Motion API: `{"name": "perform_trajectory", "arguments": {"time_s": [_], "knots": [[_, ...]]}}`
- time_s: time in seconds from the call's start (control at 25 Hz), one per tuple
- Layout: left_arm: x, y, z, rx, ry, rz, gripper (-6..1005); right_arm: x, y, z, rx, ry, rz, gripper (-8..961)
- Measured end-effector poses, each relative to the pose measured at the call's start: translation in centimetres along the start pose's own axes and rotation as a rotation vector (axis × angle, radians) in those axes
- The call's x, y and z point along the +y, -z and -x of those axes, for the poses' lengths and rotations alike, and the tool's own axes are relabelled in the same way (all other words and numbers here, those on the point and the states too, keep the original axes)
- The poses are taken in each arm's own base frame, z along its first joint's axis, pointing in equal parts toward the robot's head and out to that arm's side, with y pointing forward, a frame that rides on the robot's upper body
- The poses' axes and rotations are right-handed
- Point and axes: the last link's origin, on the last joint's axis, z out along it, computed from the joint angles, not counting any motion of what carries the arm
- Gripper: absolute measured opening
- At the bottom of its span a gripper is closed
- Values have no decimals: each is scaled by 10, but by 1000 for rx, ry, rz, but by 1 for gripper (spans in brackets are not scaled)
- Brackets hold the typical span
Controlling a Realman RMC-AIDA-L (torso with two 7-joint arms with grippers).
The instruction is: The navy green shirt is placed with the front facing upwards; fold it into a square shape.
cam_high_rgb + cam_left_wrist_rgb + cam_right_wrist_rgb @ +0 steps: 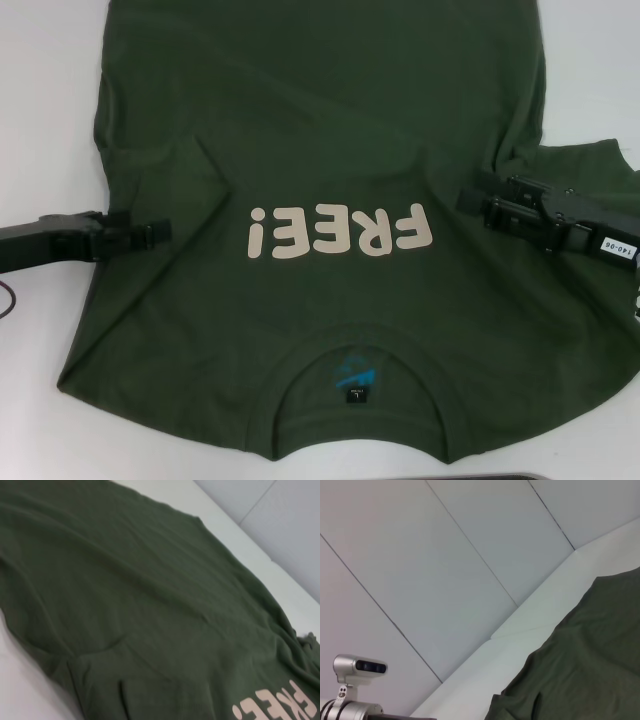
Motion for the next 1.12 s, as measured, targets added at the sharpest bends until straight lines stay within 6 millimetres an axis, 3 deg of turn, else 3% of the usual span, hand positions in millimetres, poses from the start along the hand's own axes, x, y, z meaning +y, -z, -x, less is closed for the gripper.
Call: {"name": "perform_trajectory", "arguments": {"time_s": [1.12], "knots": [[-6, 0, 5, -48, 3, -38, 877, 1, 0, -2, -1, -9, 3, 704]]}}
